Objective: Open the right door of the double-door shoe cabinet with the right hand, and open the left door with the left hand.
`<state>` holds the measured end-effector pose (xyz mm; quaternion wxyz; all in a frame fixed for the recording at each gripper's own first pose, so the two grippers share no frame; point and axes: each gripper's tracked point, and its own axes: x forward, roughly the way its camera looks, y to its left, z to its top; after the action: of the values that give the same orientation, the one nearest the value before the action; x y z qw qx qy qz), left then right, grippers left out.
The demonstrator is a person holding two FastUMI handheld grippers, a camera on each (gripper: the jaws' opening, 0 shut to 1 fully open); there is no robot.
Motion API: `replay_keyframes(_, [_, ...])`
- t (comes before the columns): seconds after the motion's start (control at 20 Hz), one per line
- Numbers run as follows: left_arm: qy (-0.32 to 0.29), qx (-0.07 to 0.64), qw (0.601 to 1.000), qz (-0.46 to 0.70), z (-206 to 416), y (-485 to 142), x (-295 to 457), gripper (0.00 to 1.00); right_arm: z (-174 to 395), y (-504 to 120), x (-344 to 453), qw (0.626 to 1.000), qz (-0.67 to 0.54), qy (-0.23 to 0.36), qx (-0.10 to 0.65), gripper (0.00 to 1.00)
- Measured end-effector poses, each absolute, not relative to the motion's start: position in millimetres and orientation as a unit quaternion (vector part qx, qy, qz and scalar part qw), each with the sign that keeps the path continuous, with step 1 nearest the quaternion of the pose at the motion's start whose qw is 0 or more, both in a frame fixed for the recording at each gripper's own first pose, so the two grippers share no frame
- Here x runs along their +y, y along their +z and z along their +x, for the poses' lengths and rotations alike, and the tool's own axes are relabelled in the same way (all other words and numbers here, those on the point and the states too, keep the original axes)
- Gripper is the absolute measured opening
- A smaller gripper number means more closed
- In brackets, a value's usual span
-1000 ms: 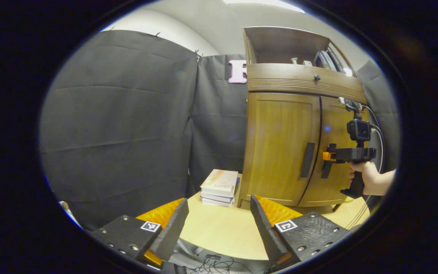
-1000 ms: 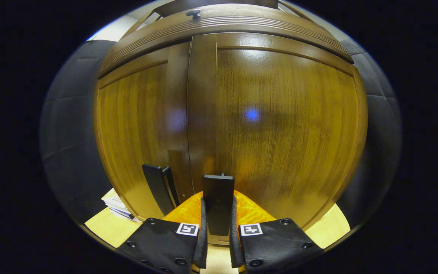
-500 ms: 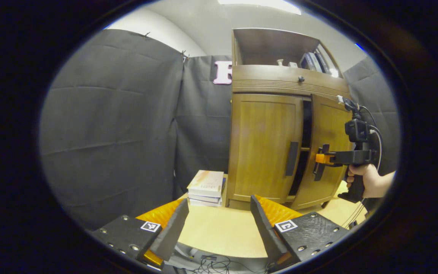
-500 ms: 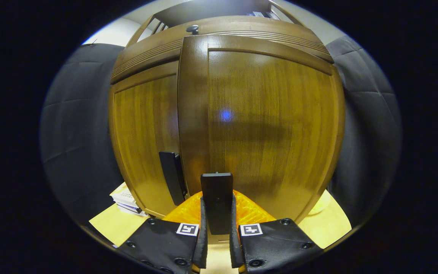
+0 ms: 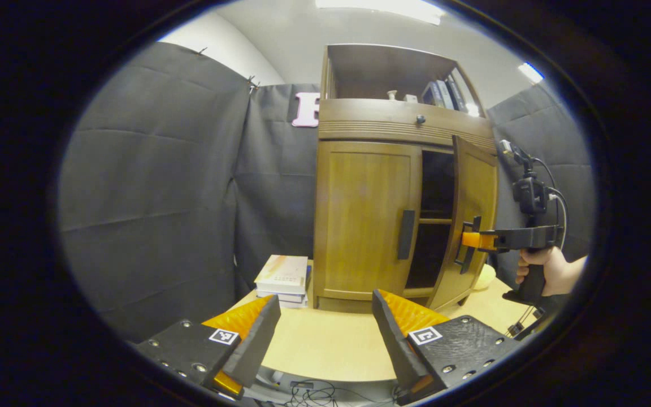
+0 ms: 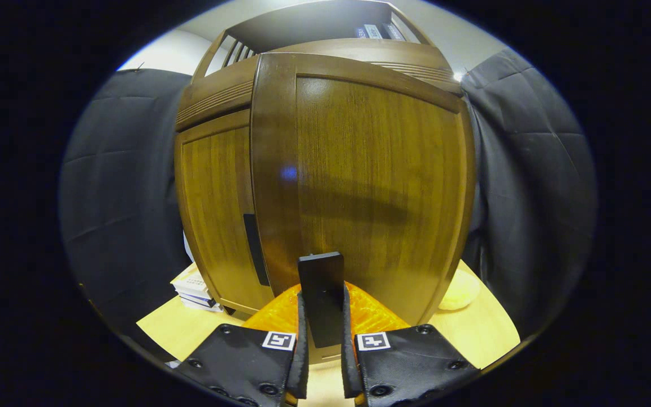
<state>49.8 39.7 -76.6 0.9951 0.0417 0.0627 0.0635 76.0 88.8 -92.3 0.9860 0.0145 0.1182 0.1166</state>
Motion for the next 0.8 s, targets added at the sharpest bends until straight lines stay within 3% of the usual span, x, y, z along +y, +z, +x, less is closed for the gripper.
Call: replay_keyframes(0.8, [-0.035, 0.061, 0.997, 0.041, 97.1, -70.4, 41.0, 0.91, 18.5, -95.7, 13.8, 0.989, 0.036, 0.081, 0.121, 0.24])
